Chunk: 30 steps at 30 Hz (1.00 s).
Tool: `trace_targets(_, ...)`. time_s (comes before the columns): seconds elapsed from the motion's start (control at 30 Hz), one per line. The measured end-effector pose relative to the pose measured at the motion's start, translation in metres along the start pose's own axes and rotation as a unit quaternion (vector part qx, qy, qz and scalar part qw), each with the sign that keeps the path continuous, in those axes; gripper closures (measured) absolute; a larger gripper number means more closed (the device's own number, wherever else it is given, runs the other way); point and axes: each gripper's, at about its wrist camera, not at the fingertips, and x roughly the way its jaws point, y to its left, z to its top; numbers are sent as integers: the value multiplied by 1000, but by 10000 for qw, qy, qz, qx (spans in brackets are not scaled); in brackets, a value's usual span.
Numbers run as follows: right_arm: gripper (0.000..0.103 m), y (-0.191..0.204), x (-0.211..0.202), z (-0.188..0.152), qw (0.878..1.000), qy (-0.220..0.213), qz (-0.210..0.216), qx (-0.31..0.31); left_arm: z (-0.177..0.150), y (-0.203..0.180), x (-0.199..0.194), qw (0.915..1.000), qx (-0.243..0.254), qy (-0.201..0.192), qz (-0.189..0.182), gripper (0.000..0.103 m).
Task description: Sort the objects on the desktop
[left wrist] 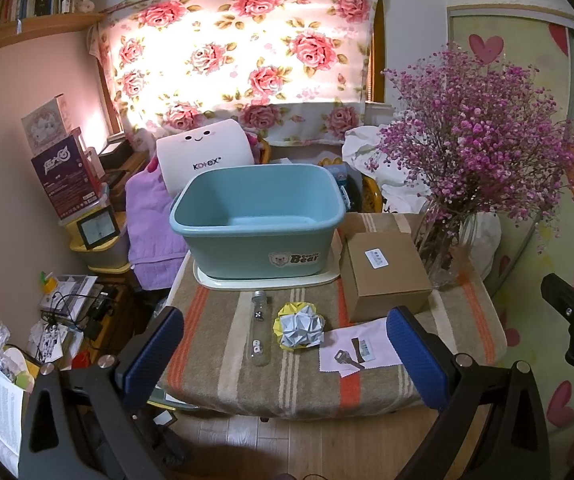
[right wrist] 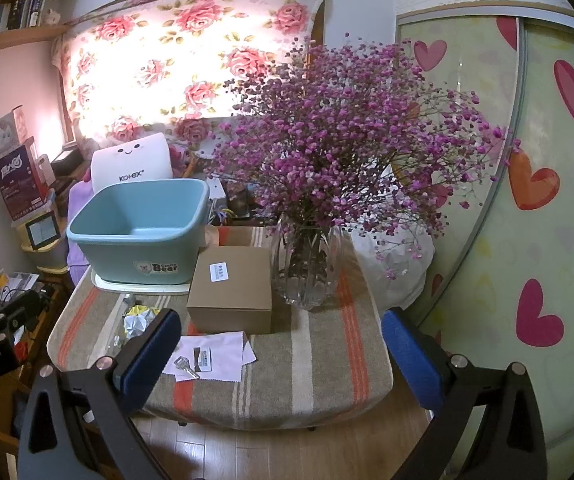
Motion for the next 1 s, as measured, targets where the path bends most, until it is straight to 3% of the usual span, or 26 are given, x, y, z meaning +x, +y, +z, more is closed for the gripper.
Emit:
trace_targets(0.17,0,1,0,0,10000,16,-18,-1,-3,4,-5,9998,14,-194,6,0)
trace_targets(1.0,0,2,-2,-1,10000,13,-2,14,4,-2,-2,9999,-16,-80,86,0)
